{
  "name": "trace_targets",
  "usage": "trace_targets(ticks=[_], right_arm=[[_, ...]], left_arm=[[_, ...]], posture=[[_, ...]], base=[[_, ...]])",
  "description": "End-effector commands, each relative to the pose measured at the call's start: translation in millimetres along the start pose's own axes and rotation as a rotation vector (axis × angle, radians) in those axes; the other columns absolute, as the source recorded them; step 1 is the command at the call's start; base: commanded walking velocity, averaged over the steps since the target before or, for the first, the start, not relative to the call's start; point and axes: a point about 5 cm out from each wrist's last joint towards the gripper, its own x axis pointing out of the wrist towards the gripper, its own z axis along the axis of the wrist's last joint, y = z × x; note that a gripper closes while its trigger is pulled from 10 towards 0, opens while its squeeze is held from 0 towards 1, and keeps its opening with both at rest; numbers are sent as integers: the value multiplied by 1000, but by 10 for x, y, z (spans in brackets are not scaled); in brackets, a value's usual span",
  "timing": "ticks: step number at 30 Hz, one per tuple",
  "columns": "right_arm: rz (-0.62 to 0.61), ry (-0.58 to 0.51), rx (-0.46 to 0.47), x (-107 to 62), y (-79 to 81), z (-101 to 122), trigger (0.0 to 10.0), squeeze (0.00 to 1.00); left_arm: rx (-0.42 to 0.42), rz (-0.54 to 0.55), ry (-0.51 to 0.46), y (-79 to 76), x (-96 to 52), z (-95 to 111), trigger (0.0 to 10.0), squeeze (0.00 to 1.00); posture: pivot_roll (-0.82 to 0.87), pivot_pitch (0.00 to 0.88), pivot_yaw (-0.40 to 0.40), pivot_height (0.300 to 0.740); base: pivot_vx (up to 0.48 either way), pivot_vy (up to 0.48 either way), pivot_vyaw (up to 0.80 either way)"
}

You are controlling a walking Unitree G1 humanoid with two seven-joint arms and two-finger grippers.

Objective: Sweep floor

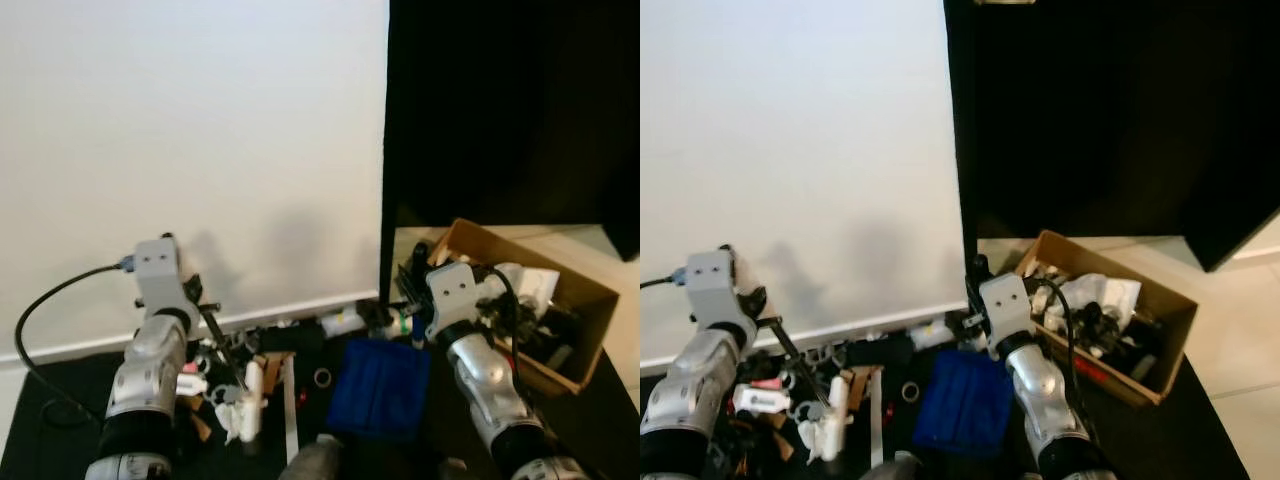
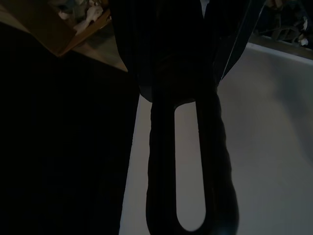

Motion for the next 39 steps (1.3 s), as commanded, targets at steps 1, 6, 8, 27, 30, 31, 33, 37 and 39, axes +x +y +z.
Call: trace_targets(ticks=[1,6,8,27,30,31,33,37,39], right_arm=[[42,51,14,-38,63,-90,10000,0],[108,30,-16,13,68,-37,10000,0],[125,22,-18,24,74,-21,10000,0],[205,-24,-46,19,35,93,10000,0],[194,-42,-52,18,-6,137,10000,0],[194,-42,-52,18,-6,137,10000,0],[179,-56,-54,16,-43,173,10000,0],[160,-67,-54,20,-78,205,10000,0],[160,-67,-53,19,-76,206,10000,0]], left_arm=[[31,54,-26,194,-9,37,10000,67],[34,32,-80,227,-43,128,10000,67],[35,26,-111,256,-65,194,10000,63],[-34,3,-89,449,-36,-52,10000,82],[-60,3,-61,438,-46,-152,10000,86],[-60,3,-61,438,-46,-152,10000,86],[-96,1,-38,445,-67,-238,10000,90],[-295,-88,-5,372,-99,-323,10000,90],[-371,-138,-12,312,-104,-307,10000,82]], posture=[[94,338,116,740],[97,343,102,740],[102,344,98,740],[64,423,90,740],[58,423,94,740],[58,423,94,740],[57,421,97,740],[60,418,97,740],[60,418,97,740]], base=[[0,0,0],[0,0,0],[0,0,0],[0,0,0],[0,0,0],[0,0,0],[0,0,0],[0,0,0],[0,0,0]])
